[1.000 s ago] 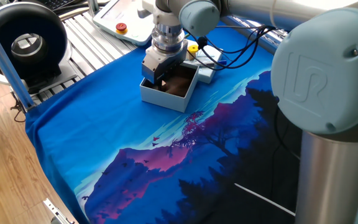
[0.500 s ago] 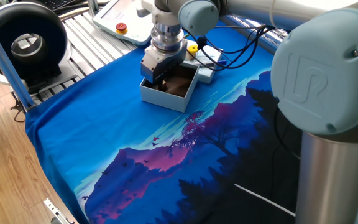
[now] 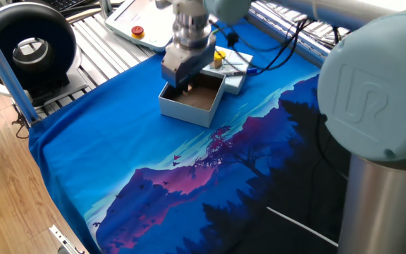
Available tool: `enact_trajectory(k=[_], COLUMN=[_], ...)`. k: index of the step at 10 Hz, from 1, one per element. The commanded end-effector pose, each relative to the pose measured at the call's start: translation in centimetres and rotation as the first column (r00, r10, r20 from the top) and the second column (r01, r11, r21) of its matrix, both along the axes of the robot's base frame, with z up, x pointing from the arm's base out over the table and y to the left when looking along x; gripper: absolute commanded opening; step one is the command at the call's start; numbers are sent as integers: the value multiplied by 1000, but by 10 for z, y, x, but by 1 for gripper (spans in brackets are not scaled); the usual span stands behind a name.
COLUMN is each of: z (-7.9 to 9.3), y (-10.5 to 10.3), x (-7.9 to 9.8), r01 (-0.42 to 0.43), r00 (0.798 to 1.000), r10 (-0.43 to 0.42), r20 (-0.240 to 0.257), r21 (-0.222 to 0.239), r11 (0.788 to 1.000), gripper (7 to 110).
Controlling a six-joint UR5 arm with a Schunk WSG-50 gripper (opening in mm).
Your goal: Take everything out of the gift box
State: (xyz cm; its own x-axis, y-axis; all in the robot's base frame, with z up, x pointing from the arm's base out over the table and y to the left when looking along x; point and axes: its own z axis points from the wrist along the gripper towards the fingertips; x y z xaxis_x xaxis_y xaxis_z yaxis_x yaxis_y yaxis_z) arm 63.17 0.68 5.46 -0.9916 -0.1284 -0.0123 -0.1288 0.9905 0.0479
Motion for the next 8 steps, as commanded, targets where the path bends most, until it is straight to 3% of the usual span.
enact_trajectory(k=[1,3,5,6,7,8], z=[64,88,82,84,83,75], y=[-11,-46,-84,-119,-141,-158], x=[4,36,53,61,60,52], r01=[-51,-99,-127,-151,-197,-247], r00=[998,995,986,977,964,952], r10=[51,99,139,183,239,289], r20=[-23,30,88,114,119,98], r21=[20,-24,-133,-243,-290,-305], r11=[999,995,983,958,937,920], gripper=[7,7,7,7,7,7])
